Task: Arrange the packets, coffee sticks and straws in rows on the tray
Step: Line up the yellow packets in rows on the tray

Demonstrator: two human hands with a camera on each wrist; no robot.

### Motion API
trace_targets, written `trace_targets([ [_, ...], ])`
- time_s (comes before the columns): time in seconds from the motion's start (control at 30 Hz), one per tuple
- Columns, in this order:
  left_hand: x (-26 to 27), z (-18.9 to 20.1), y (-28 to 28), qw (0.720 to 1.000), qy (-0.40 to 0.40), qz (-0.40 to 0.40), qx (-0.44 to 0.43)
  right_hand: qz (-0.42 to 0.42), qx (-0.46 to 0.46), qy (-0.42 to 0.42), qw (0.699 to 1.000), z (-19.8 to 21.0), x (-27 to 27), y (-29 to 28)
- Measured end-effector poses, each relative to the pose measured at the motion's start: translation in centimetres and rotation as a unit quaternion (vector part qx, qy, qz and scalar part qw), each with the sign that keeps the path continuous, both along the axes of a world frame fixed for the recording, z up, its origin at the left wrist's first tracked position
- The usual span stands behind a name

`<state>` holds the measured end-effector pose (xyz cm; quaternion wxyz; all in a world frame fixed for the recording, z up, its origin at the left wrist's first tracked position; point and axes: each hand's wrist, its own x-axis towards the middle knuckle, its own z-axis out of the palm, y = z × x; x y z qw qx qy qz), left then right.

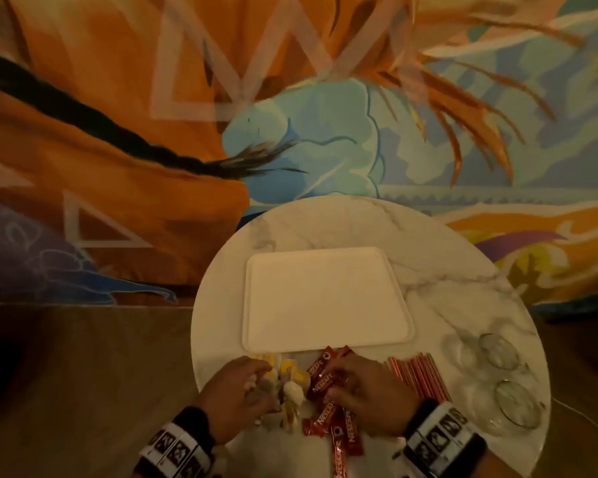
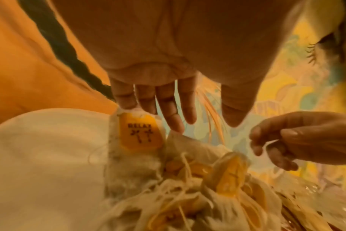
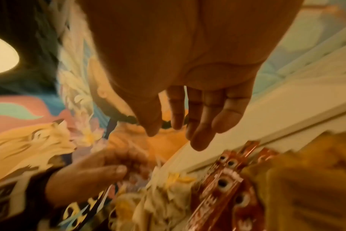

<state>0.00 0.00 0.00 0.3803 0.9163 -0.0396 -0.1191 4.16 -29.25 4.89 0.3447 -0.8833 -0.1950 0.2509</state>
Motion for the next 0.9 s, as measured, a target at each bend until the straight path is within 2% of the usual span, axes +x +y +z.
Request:
trace_targets([
  [0.1,0.6,-0.6,-0.1,0.994,-0.001,-0.078,0.077,0.075,-0.064,0.012,0.995,-1.5,0.2,2.8],
  [0.23,1.0,-1.9,-0.5,0.989,-0.013,-0.124,0.075,0.129,-0.119,-0.021,0.984,-3.8,0.1,5.4],
  [0.4,1.9,-2.2,-0.5,0.993,0.007,-0.108,0.037,0.107,-0.172,-0.067,0.977,-5.2,-0.2,7.3],
  [0.53,2.2,-2.2,-0.5,0.996,0.016,-0.088,0.005,0.083,-0.150,-0.074,0.982,-5.0,0.0,8.0],
  [0.77,3.2,-0.9,-1.0,0.998,-0.007,-0.043,-0.050,0.034,-0.035,-0.057,0.997,-4.1,1.9,7.2],
  [0.9,4.0,0.3,-1.4,0.991,0.014,0.010,-0.131,0.019,0.016,-0.050,0.998,-3.7,2.9,6.0],
])
